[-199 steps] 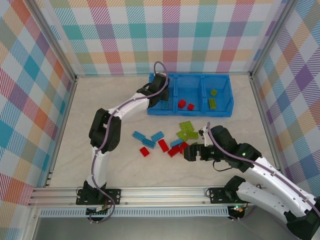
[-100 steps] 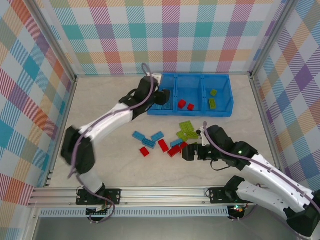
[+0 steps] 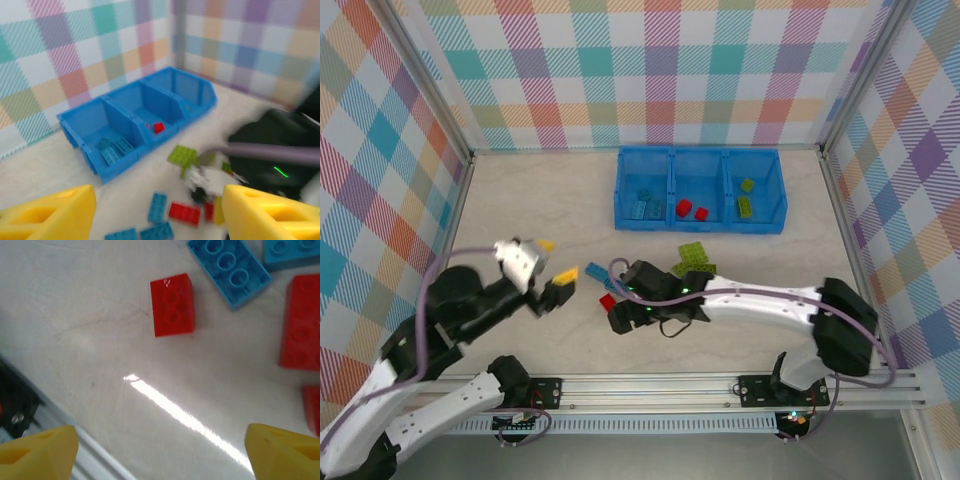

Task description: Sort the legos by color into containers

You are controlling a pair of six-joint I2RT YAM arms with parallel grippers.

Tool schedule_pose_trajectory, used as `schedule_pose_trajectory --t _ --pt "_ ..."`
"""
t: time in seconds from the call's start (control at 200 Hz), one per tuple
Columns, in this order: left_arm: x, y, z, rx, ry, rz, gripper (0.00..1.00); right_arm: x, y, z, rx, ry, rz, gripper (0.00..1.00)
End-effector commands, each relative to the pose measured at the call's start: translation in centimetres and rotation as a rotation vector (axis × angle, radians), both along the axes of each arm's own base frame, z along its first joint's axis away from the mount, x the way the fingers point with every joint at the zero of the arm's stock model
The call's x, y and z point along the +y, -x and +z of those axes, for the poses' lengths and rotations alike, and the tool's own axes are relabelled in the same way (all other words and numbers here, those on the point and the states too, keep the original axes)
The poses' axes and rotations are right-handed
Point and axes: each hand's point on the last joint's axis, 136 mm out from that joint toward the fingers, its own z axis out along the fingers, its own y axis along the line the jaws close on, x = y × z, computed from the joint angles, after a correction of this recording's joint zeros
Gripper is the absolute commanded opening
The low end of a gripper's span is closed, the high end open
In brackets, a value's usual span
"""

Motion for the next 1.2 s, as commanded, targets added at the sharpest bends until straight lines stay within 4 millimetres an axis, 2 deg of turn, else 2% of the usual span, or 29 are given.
schedule_pose_trajectory --t 0.0,0.12,0.23,0.3,0.45,0.6,0.79,0.895,0.98,1.085,1.195 --pt "0.8 5.6 -8.9 0.109 -0.321 -0.282 0.70 3.1 -2.5 0.7 -0.086 -0.063 -0.026 0.81" --pt "2.0 7.3 -11.4 0.091 -0.377 -0.335 0.74 4.2 -3.6 -1.3 -0.095 -0.002 -0.029 0.76" --pt "2.2 7.3 -12.3 0.044 -0.408 -0.346 0.93 4.9 -3.9 -2.8 -0.073 0.039 -0.039 0.74" --pt "2.4 7.3 -13.5 0.024 -0.470 -0.369 1.00 5.2 -4.1 -3.6 -0.065 0.045 -0.044 0.73" --pt "2.7 7.1 -15.8 0.023 -0.581 -0.404 1.00 5.2 -4.8 -5.2 -0.075 0.098 -0.054 0.72" --pt "2.1 7.0 -15.9 0.011 -0.573 -0.422 1.00 5.9 -5.0 -6.8 -0.061 0.135 -0.038 0.66" --pt "2.0 6.6 -16.2 0.012 -0.572 -0.413 1.00 5.0 -6.2 -8.0 -0.098 0.245 -0.066 0.51" --pt "1.9 6.8 -16.4 0.033 -0.579 -0.425 1.00 5.2 -6.0 -7.7 -0.100 0.222 -0.054 0.40" --pt "1.5 6.9 -15.7 0.032 -0.555 -0.435 1.00 5.3 -5.6 -6.2 -0.101 0.173 -0.042 0.33" --pt "0.6 6.6 -13.8 0.007 -0.487 -0.432 1.00 4.8 -5.2 -3.0 -0.122 0.095 -0.048 0.29" --pt "-1.0 6.1 -11.6 0.014 -0.404 -0.439 1.00 2.9 -5.8 1.1 -0.205 0.034 -0.081 0.29"
